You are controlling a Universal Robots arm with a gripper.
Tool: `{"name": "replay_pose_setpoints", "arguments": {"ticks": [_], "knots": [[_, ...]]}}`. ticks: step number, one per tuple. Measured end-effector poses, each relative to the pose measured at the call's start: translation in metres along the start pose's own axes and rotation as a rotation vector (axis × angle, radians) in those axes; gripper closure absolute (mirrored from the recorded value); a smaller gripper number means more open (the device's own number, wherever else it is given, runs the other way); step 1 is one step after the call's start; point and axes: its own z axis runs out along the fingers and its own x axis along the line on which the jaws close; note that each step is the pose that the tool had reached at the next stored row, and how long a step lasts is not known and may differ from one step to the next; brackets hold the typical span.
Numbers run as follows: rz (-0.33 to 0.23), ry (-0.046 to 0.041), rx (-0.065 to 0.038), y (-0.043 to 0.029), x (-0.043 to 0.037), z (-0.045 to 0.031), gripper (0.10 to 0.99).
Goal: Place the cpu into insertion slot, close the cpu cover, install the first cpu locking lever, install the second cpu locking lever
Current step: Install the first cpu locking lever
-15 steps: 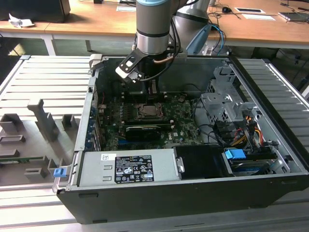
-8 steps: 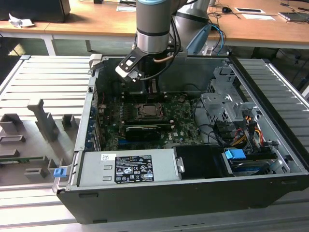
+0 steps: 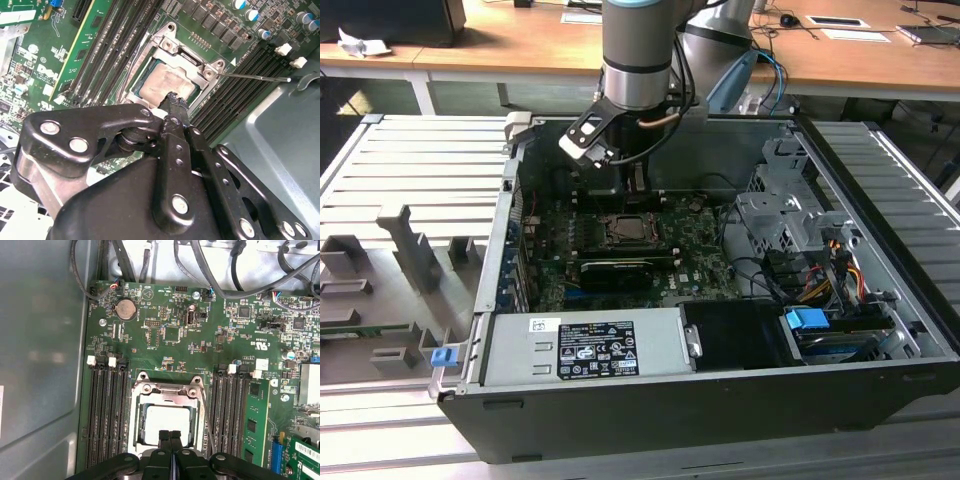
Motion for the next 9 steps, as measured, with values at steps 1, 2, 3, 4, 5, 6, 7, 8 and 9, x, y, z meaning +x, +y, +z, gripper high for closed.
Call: {"name": "replay_pose_setpoints", "arguments": {"ticks": [1,2,3,4,5,6,7,8,9], "knots": [[0.0,0.0,0.0,0.0,0.0,-0.0003,0.98],[0.0,0.0001,0.0,0.0,0.0,-0.0005,0.98],[0.0,0.0002,0.0,0.0,0.0,-0.0007,0.98],[0.0,0.0002,0.0,0.0,0.0,-0.0009,0.98],[0.0,0.0001,0.0,0.0,0.0,-0.0013,0.98],[0.0,0.0001,0.0,0.0001,0.0,-0.0016,0.98],[0.0,0.0002,0.0,0.0001,0.0,-0.002,0.98],[0.0,0.0002,0.0,0.0001,0.0,-0.0021,0.98],[0.0,0.0002,0.0,0.0001,0.0,-0.0024,0.98]]}}
